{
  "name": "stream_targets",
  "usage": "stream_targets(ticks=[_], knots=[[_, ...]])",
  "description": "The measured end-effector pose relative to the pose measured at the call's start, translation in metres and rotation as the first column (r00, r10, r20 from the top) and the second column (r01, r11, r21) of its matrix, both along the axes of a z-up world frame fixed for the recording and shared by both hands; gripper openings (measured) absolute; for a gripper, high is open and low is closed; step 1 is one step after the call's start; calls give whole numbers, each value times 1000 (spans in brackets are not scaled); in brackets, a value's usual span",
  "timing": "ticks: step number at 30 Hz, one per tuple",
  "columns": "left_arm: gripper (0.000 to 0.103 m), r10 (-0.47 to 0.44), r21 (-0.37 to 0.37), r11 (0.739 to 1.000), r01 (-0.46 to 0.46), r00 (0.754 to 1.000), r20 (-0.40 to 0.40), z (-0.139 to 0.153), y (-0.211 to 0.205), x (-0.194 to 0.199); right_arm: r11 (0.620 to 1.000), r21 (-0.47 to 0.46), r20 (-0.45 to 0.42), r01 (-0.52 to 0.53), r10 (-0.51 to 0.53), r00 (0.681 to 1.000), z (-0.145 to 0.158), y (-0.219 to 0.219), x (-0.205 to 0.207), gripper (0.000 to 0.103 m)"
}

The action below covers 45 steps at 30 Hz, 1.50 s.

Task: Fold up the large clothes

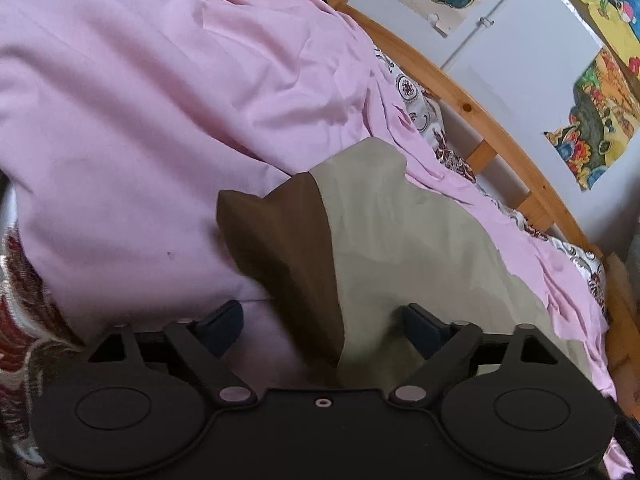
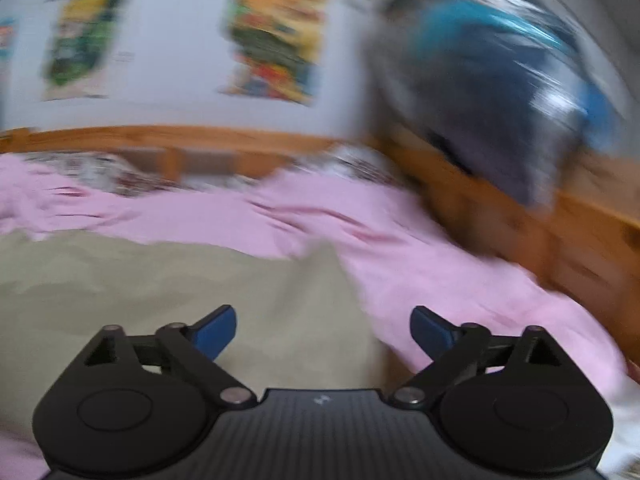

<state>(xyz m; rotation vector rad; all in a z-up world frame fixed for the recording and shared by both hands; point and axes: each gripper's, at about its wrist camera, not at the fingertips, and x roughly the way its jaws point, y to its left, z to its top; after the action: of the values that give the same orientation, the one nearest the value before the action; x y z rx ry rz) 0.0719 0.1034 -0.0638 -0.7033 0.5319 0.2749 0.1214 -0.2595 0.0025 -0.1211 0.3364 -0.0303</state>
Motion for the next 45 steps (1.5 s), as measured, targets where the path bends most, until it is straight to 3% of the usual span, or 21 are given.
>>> stream_targets(ticks=[4, 7, 12, 16, 20, 26, 28, 31, 36, 40, 42, 45], knots=[[99, -5, -7, 1000, 5, 1000, 6, -1, -1, 4, 986, -63, 24, -154, 156, 987, -10, 51, 24, 100], [100, -6, -6, 1000, 6, 1000, 5, -1, -1, 5, 977, -118, 24, -178, 182, 983, -20, 83, 39, 103], [102, -14, -3, 1000, 14, 1000, -3, -1, 0, 7, 951, -218, -80, -219, 206, 975, -53, 111, 56, 103], [102, -17, 9, 1000, 17, 1000, -5, -2, 0, 9, 956, -183, -100, -228, 212, 972, -75, 107, 60, 102], [102, -20, 20, 1000, 20, 1000, -9, -2, -2, 10, 958, -185, -83, -219, 207, 975, -72, 107, 54, 102], [102, -21, 13, 1000, 21, 1000, -5, -3, 0, 4, 959, -192, -88, -210, 196, 977, -44, 99, 18, 102], [102, -27, 27, 999, 27, 1000, -7, -3, -2, 4, 955, -211, -104, -208, 190, 976, -48, 100, 6, 102], [102, -22, 33, 999, 22, 1000, -11, -3, -3, 6, 973, -139, -143, -184, 164, 976, -62, 98, 5, 102], [102, -24, 31, 999, 24, 1000, -9, -2, -3, 6, 968, -162, -129, -189, 170, 977, -60, 100, 2, 102], [102, -32, 19, 999, 32, 999, 0, -4, 0, 5, 957, -219, -42, -192, 187, 981, -47, 102, -7, 103], [102, -33, 14, 999, 33, 999, -3, -5, 1, 7, 953, -228, -75, -201, 188, 979, -51, 106, -2, 103], [102, -14, -2, 1000, 14, 1000, -15, -8, 3, 12, 968, -153, -100, -201, 187, 977, -62, 101, 5, 103]])
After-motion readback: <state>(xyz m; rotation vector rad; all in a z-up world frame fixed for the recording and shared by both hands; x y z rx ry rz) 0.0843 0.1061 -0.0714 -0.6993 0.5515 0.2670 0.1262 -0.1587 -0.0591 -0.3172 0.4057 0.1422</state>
